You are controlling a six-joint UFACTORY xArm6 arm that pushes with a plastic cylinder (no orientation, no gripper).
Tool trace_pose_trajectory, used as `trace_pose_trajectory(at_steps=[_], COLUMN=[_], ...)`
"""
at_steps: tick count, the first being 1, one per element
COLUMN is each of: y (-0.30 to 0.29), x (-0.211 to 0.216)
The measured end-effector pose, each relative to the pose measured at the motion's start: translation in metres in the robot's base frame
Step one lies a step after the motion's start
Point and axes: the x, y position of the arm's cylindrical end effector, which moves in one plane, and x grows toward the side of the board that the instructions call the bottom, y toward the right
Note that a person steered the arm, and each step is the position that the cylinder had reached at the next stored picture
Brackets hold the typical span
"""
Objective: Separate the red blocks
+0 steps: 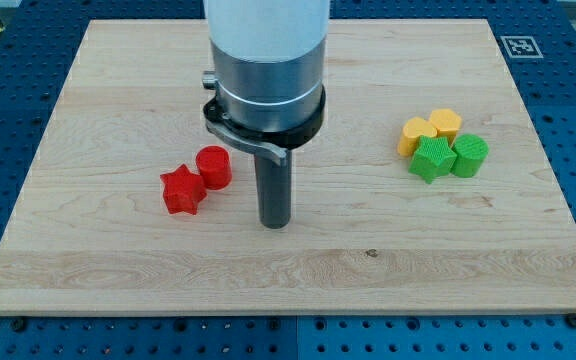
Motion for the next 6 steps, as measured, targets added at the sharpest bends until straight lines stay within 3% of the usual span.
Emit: trace_pose_trajectory(at_steps=[3, 6], y=[-0.08, -0.082], x=[-0.027, -0.072])
